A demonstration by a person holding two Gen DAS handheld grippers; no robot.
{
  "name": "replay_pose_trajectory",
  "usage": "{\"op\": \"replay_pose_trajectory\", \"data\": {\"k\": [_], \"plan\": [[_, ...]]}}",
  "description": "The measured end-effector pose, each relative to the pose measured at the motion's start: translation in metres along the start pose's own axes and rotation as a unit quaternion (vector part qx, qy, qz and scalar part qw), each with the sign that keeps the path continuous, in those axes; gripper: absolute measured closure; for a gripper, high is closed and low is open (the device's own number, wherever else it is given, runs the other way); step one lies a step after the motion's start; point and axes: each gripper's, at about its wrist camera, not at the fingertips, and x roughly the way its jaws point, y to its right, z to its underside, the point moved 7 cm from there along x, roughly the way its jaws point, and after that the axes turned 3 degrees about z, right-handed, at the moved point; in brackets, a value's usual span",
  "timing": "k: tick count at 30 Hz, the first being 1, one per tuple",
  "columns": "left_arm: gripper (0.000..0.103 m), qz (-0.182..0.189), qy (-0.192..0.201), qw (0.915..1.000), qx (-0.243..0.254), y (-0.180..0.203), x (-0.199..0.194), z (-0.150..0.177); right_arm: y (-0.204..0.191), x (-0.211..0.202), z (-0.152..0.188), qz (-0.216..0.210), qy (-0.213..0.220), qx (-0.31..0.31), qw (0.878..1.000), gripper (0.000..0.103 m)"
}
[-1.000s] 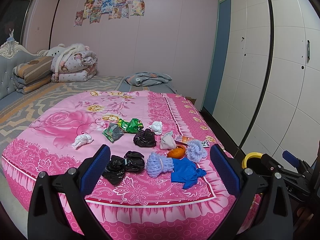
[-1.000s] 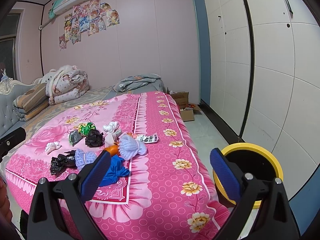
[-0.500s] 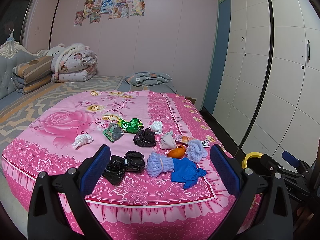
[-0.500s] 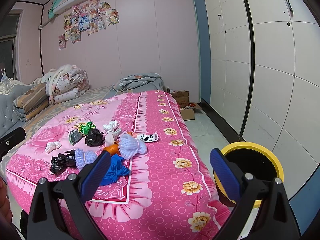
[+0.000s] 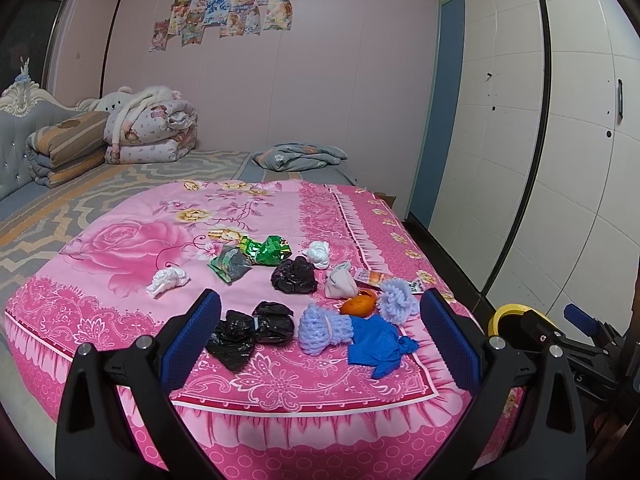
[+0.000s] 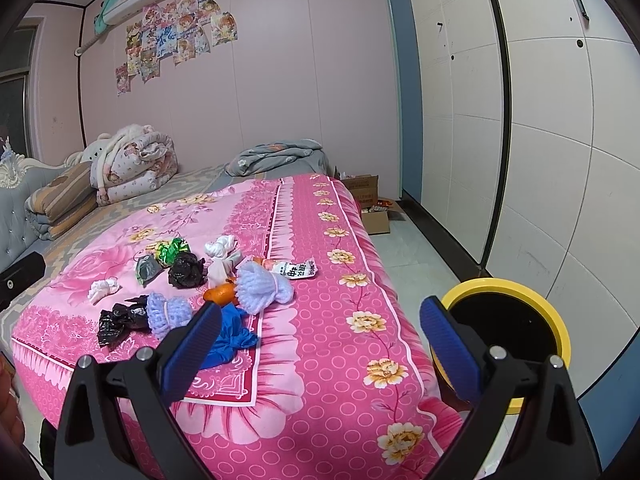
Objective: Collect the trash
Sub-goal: 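Grasp the white tissue with the left gripper while the right grasps the lavender foam net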
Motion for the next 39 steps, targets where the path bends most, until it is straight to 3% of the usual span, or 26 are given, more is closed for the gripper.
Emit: {"op": "replay_pose_trajectory", "data": {"k": [8,13,20,25,34,39], "plan": [[0.007,-0.024,-0.006,0.9997,0.005,-0.028,0.018,-0.004,-0.004,0.018,-0.003,0.001,-0.022,-0.015,1.0,0.007],[0.007,-0.034,-0.035,0.9988,0.002,-0.067,0.044,-0.004,-0.011,0.043,-0.006,-0.003,-0.04,-0.038,0.998,0.007],[0.007,-0.074,-0.066,0.9951,-0.008,-0.128,0.08,0.005,-0.024,0.102,-0.018,-0.049,-0.091,-0.052,0.993,0.007],[0.007,-0.098,-0.109,0.9885,-0.034,-0.175,0.118,0.015,-0.038,0.14,-0.017,-0.076,-0.124,-0.057,0.988,0.007],[0.007,-0.125,-0.137,0.9823,-0.03,-0.227,0.176,0.014,-0.062,0.186,-0.015,-0.104,-0.149,-0.07,0.981,0.007],[0.007,-0.118,-0.155,0.9802,-0.036,-0.245,0.208,0.018,-0.069,0.201,-0.012,-0.114,-0.153,-0.068,0.979,0.007]]}}
